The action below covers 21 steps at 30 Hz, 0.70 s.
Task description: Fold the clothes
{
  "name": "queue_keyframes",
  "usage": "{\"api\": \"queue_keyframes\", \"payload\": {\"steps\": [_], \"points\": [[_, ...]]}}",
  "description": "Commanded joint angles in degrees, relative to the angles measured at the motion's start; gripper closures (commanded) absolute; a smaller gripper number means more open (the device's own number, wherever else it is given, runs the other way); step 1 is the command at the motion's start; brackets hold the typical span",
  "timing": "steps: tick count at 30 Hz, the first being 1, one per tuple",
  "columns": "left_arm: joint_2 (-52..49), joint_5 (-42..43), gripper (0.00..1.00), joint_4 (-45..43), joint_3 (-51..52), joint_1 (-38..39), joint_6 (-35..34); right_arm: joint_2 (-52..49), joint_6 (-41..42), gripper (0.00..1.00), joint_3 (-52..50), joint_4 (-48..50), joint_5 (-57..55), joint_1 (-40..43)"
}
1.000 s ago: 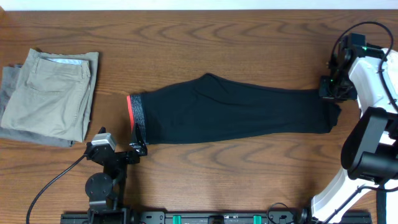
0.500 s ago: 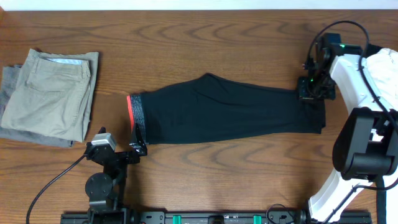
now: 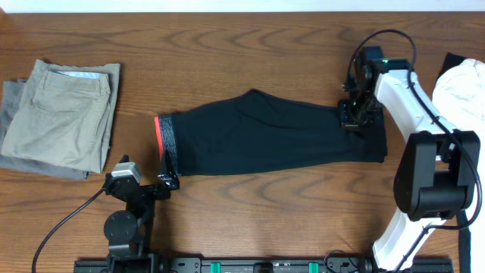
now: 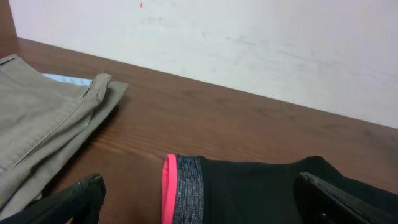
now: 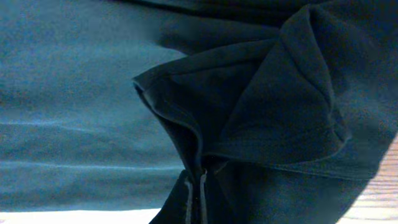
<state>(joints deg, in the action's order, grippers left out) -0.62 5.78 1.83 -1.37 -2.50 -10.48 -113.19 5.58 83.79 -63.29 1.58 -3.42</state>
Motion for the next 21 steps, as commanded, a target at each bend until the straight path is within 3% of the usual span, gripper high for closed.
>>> {"api": "queue_keyframes", "payload": {"steps": [1, 5, 9, 15, 21], "points": [[0.4, 0.6, 0.02, 1.7, 1.1, 0.2, 0.5, 0.6, 0.8, 0.83, -0.8, 0.3, 0.4, -0.3], [0.4, 0.6, 0.02, 1.7, 1.1, 0.2, 0.5, 0.6, 0.8, 0.79, -0.8, 1.0, 0.4, -0.3], [0.4, 0.6, 0.02, 1.7, 1.1, 0.2, 0.5, 0.6, 0.4, 0.55, -0.2, 2.2, 0.4, -0.3], [0.4, 0.6, 0.02, 1.7, 1.1, 0.2, 0.5, 0.7, 0.2, 0.37, 6.2, -1.2, -4.3, 1.2], [0.4, 0.6, 0.02, 1.7, 1.1, 0.2, 0.5, 0.7, -0.7, 0.31, 9.2, -4.3, -5.5, 5.2]]}}
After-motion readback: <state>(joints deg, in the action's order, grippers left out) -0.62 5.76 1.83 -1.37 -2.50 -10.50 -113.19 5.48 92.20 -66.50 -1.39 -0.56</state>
